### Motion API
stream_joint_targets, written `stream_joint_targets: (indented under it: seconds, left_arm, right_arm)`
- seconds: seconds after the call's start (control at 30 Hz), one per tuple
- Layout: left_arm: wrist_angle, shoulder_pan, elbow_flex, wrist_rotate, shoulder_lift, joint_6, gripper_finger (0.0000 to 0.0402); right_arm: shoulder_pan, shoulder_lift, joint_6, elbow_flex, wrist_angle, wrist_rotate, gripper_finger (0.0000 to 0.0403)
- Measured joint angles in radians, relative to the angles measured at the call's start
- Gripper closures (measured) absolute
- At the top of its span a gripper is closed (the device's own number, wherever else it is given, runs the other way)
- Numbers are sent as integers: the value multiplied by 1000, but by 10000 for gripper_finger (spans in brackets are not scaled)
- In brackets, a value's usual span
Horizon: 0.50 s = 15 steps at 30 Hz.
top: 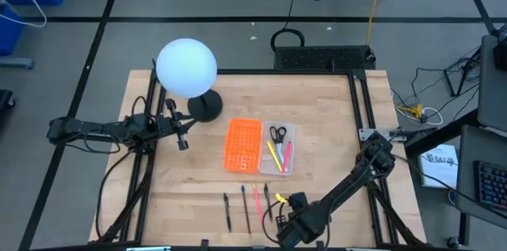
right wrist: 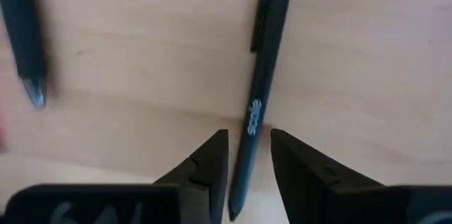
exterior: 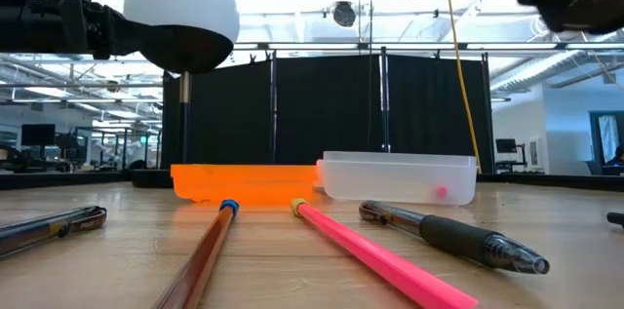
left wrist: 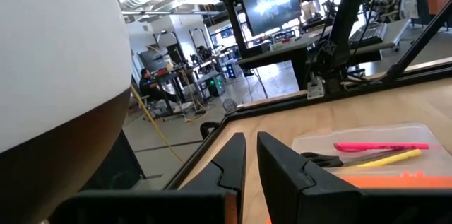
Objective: Pick & place school supplies into a supply box
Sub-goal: Put the right black pen into the orange supply box
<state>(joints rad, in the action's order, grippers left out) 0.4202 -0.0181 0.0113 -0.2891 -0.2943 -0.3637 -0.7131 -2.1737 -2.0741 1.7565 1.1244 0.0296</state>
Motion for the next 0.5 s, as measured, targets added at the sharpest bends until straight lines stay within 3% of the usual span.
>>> stream_joint_targets:
  seconds: [0.17,0.5]
  left_arm:
    - [0,0,0,1,0,-3,355]
    - [1,0,0,1,0,-5,355]
  right_arm:
    - [7,-18,47,-27,0,1,303]
    - [13,-4,138,-230,-195,47,304]
